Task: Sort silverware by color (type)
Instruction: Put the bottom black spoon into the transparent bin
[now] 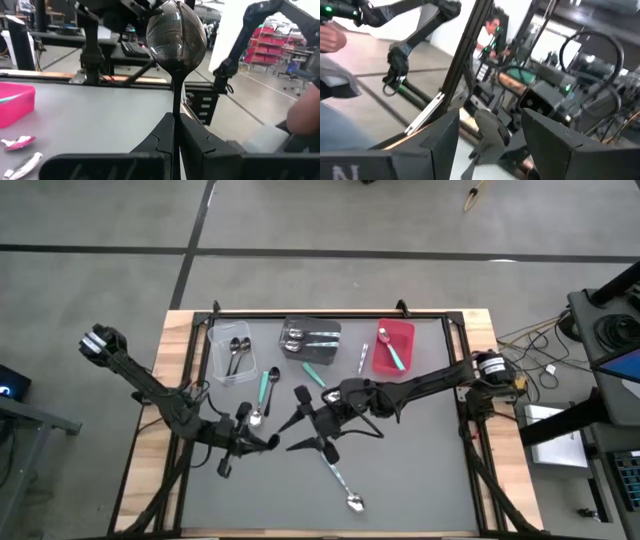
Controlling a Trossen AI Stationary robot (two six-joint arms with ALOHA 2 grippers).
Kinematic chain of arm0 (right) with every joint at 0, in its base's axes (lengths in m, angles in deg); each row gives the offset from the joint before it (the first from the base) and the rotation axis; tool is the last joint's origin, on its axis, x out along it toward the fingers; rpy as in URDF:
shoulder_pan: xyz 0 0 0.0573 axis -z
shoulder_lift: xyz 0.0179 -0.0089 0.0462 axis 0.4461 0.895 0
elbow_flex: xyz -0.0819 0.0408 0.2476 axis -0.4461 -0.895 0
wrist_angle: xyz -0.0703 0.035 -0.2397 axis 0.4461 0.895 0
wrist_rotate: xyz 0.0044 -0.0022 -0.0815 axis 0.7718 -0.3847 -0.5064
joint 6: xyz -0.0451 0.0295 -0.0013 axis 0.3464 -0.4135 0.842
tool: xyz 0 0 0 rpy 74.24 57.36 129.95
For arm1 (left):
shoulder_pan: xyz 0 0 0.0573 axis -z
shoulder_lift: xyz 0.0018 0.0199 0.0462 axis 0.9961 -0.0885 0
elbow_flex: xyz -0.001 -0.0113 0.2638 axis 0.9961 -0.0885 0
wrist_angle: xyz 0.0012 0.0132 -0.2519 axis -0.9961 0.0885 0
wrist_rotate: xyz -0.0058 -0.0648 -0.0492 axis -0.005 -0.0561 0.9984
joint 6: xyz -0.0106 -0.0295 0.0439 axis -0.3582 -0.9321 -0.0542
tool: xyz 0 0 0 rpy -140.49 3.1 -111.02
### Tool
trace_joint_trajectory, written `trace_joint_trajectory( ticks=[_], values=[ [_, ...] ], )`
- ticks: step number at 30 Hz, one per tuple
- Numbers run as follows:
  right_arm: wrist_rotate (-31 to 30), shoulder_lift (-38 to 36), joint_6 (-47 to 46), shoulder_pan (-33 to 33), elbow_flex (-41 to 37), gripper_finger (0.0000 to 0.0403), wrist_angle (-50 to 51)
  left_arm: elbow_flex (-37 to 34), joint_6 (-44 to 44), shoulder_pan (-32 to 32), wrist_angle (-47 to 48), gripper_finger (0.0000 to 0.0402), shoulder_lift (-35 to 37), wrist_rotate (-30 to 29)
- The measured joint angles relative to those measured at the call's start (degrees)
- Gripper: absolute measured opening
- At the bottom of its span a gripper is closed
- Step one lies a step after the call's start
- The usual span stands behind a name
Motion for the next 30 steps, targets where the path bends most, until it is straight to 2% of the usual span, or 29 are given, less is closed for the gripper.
trace_joint_trajectory(
  ticks=[11,19,23,30],
  values=[
    [0.7,6.4,0.7,0.2,4.9,0.0206,-3.8,0.0,1.6,-1.1,-5.1,0.0,-1.0,0.2],
    [9.5,8.6,-0.9,0.5,8.9,0.0201,-3.4,0.0,1.6,-1.2,-5.1,0.0,-2.3,0.3],
    [12.2,9.6,-1.5,0.9,10.2,0.017,-3.3,0.0,1.6,-1.2,-5.1,0.0,-2.3,0.7],
    [12.5,9.8,-1.0,1.3,10.5,0.0069,-3.4,0.0,1.2,-1.2,-5.4,0.0,-2.3,2.0]
  ],
)
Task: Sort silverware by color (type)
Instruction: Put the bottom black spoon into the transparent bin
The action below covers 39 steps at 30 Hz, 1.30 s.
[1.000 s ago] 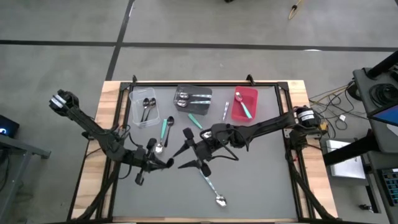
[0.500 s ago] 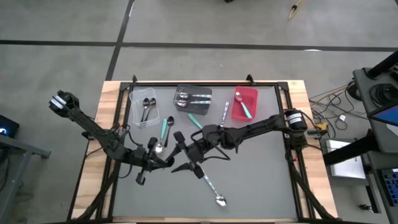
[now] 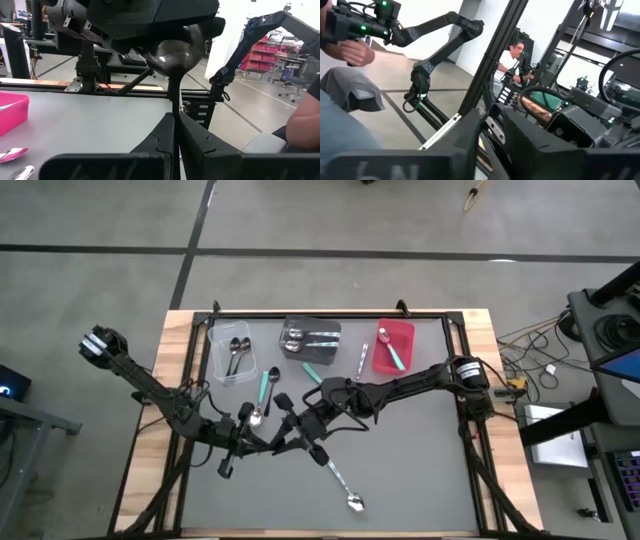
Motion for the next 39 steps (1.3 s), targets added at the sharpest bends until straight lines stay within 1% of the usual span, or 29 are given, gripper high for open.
trace_joint_trajectory(
  ticks=[4,9,13,16,20,23,24,26,30,32,35,39],
  values=[
    [-0.6,0.0,2.2,0.2,0.0,0.002,-0.2,0.0,-0.2,0.0,-0.1,0.0,0.0,0.3],
    [-1.0,0.0,1.9,0.6,0.1,0.0013,-0.6,0.0,-0.8,0.0,-0.6,0.0,0.0,0.1],
    [-0.8,-0.3,-2.9,1.7,0.1,0.0012,0.8,0.0,-1.4,0.0,-0.7,0.0003,0.0,-1.3],
    [0.0,-1.1,-5.1,2.5,0.1,0.0011,6.1,0.0,-1.4,0.0,-1.3,0.0014,0.1,-4.5],
    [0.1,-2.5,-5.0,3.1,-0.1,0.0011,15.1,0.0,-1.0,0.0,-0.5,0.0035,0.1,-6.9],
    [-0.5,-4.5,-5.3,4.0,-0.1,0.0011,20.6,0.0,-0.8,0.0,0.1,0.0055,0.2,-10.0],
    [-1.4,-5.0,-5.5,4.3,-0.1,0.0011,22.4,0.0,-0.8,0.0,0.9,0.0063,0.2,-11.6],
    [-5.4,-6.0,-5.8,4.5,0.0,0.0011,27.1,0.0,-0.8,0.0,2.7,0.0078,0.2,-15.5],
    [-17.2,-6.8,-6.1,4.5,0.0,0.0011,34.8,0.0,-0.8,0.0,5.9,0.0109,0.2,-25.2],
    [-21.8,-7.1,-7.2,4.5,0.0,0.0011,36.3,0.0,-0.8,0.0,6.8,0.0123,0.2,-27.6],
    [-27.0,-7.1,-10.0,4.6,-0.2,0.0011,37.3,0.0,-0.8,0.0,7.9,0.0141,0.2,-30.9],
    [-31.7,-7.1,-14.2,4.6,-0.8,0.0011,37.6,0.0,-1.2,0.0,9.5,0.0161,0.2,-38.1]
  ],
)
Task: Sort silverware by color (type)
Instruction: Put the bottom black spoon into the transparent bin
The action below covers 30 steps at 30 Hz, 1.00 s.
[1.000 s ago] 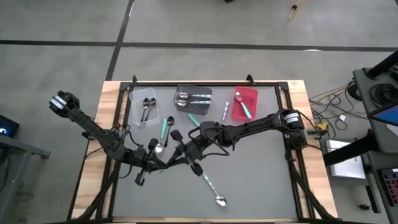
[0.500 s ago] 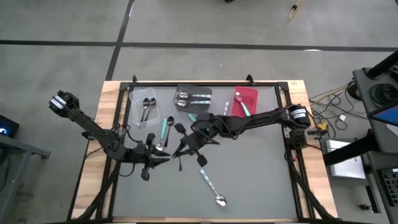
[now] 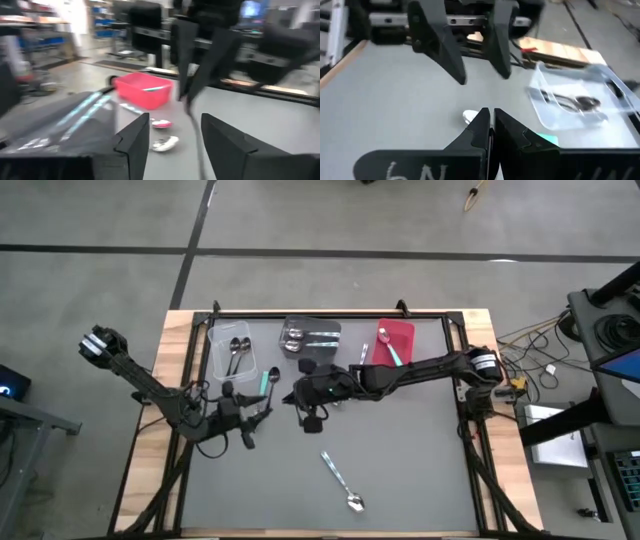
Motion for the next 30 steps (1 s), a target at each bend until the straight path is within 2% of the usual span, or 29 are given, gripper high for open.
trace_joint_trajectory(
  ticks=[4,7,15,21,30],
  values=[
    [-6.8,0.0,-6.3,-0.1,-0.1,0.0011,0.0,0.0,-0.2,0.0,0.3,0.0177,0.0,-4.2],
    [-10.0,0.0,-10.1,0.0,-1.2,0.0011,-1.3,0.0,-1.3,0.0,0.3,0.0184,-0.4,-4.2],
    [-17.9,0.0,-17.6,-0.2,-6.7,0.0011,-13.8,0.0,-7.0,0.0,0.4,0.0185,-5.1,-4.2],
    [-18.5,0.0,-20.2,-0.2,-9.6,0.0011,-22.1,0.0,-8.8,-0.2,-1.3,0.0185,-9.0,-5.7],
    [-19.9,0.0,-20.4,-0.2,-11.5,0.0011,-26.4,2.3,-8.8,-0.2,-2.3,0.0185,-14.0,-7.5]
  ],
)
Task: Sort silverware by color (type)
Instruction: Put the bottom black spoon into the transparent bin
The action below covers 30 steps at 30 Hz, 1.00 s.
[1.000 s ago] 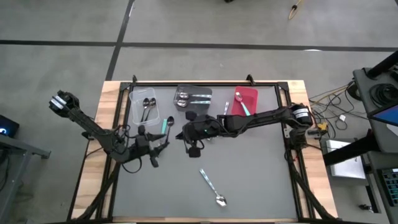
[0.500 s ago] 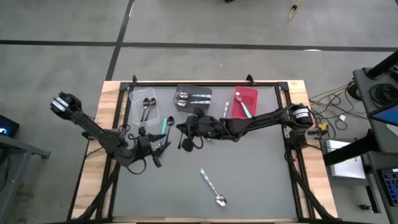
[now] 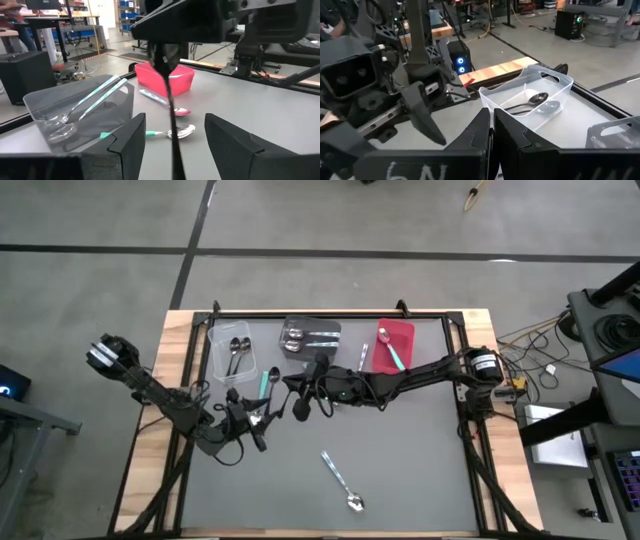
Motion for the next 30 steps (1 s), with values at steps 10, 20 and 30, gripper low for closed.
trace_joint_trajectory(
  ticks=[10,20,30],
  values=[
    [0.0,0.0,0.0,-0.4,0.0,0.0011,-0.4,2.9,0.1,-0.1,0.0,0.0185,-5.5,-3.8],
    [0.0,0.0,0.1,-0.7,-0.1,0.0011,-1.6,4.6,0.0,-0.1,0.0,0.0184,-9.1,-4.2],
    [0.0,0.1,0.0,-2.3,-0.2,0.0011,-5.3,6.1,0.1,-1.4,0.0,0.0184,-11.9,-4.6]
  ],
)
